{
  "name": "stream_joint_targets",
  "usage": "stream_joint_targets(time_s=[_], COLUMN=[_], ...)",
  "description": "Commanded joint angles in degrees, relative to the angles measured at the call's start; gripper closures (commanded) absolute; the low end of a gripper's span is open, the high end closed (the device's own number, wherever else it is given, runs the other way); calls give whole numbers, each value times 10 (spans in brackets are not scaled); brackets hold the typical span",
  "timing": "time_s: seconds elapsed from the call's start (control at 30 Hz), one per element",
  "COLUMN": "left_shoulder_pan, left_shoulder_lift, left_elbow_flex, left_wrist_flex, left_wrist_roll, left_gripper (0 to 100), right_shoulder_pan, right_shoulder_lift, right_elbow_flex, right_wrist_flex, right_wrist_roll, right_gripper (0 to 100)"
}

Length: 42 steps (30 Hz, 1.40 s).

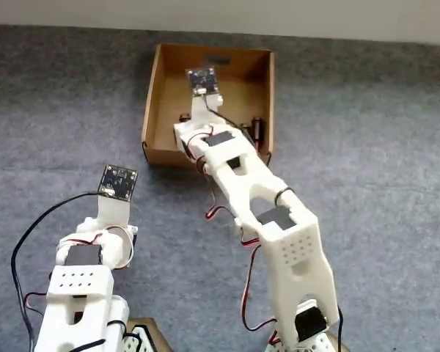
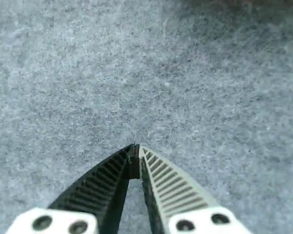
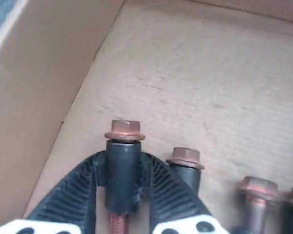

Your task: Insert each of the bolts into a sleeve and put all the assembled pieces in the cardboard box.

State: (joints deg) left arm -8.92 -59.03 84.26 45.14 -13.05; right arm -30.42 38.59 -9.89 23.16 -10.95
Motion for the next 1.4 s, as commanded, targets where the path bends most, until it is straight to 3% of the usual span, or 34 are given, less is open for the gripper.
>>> stream_joint_targets(time_s=[0.0,0.17,0.37,0.53,0.87,0.93,1.03,1.13,1.23,1.37], left_shoulder_pan=[8,8,8,8,8,8,8,8,8,8], left_shoulder_lift=[-2,-2,-2,-2,-2,-2,-2,-2,-2,-3], left_elbow_flex=[-1,-1,-1,-1,-1,-1,-1,-1,-1,-4], left_wrist_flex=[-9,-9,-9,-9,-9,-9,-9,-9,-9,-7], left_wrist_roll=[-4,-4,-4,-4,-4,-4,-4,-4,-4,-4], left_gripper=[985,985,985,985,984,984,984,985,986,986], right_shoulder_pan=[26,27,9,7,45,65,95,124,133,124], right_shoulder_lift=[-2,-2,-6,-56,-285,-335,-408,-473,-553,-737], right_elbow_flex=[-21,-21,-22,-24,-25,-25,-23,-20,37,229], right_wrist_flex=[0,8,33,49,228,282,358,417,435,417], right_wrist_roll=[-1,0,0,0,1,-2,-3,-3,1,2], right_gripper=[993,979,792,807,809,854,998,995,991,992])
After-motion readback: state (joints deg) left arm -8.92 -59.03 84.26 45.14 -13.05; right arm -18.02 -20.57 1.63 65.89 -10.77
